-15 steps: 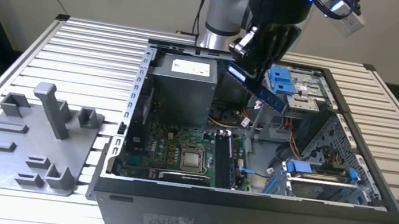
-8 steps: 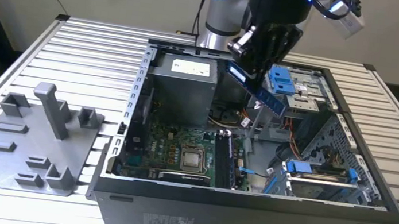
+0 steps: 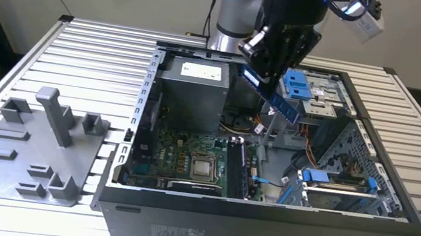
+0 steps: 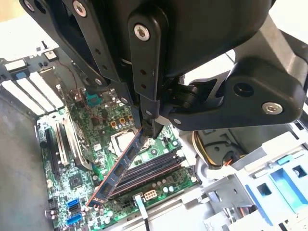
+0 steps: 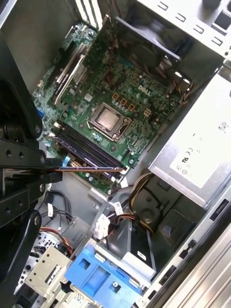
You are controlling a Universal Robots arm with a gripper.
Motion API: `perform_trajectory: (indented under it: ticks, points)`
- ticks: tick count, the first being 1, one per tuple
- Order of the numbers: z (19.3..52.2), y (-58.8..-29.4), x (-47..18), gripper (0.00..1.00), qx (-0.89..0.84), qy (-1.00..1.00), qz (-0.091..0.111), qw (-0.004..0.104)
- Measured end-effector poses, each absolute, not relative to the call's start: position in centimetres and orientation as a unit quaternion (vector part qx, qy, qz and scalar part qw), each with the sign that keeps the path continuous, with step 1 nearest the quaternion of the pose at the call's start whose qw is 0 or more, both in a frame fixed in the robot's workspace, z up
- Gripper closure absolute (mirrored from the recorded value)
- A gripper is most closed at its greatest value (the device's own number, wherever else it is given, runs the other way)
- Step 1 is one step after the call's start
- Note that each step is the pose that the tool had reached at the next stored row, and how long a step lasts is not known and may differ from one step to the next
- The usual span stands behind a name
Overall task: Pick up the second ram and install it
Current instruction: 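Insert the second ram into the second slot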
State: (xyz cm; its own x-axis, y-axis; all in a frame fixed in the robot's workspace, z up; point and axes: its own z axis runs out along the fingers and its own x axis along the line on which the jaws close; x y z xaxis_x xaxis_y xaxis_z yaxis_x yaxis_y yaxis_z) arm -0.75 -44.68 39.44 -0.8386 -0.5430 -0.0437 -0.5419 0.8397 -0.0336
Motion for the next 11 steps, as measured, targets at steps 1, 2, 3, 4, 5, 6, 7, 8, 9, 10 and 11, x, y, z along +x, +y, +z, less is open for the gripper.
perform_trajectory:
  ticks: [1, 2, 3, 4, 5, 6, 7, 8, 9, 10, 11]
  points:
    - [39.44, -44.68, -0.75, 0.86, -0.279, 0.960, -0.010, 0.026]
    - [39.44, -44.68, -0.75, 0.86, -0.274, 0.961, -0.010, 0.025]
    - [39.44, -44.68, -0.75, 0.86, -0.271, 0.962, -0.010, 0.025]
    - [39.44, -44.68, -0.75, 0.86, -0.267, 0.963, -0.010, 0.025]
    - [39.43, -44.68, -0.75, 0.86, -0.264, 0.964, -0.010, 0.025]
    - [39.44, -44.68, -0.75, 0.86, -0.260, 0.965, -0.010, 0.024]
    - [39.44, -44.68, -0.74, 0.86, -0.257, 0.966, -0.010, 0.024]
    - [39.44, -44.68, -0.74, 0.86, -0.255, 0.967, -0.010, 0.024]
    - [39.44, -44.68, -0.75, 0.86, -0.254, 0.967, -0.010, 0.024]
    - [39.44, -44.68, -0.75, 0.86, -0.252, 0.967, -0.010, 0.024]
    - [39.44, -44.68, -0.74, 0.86, -0.251, 0.968, -0.010, 0.024]
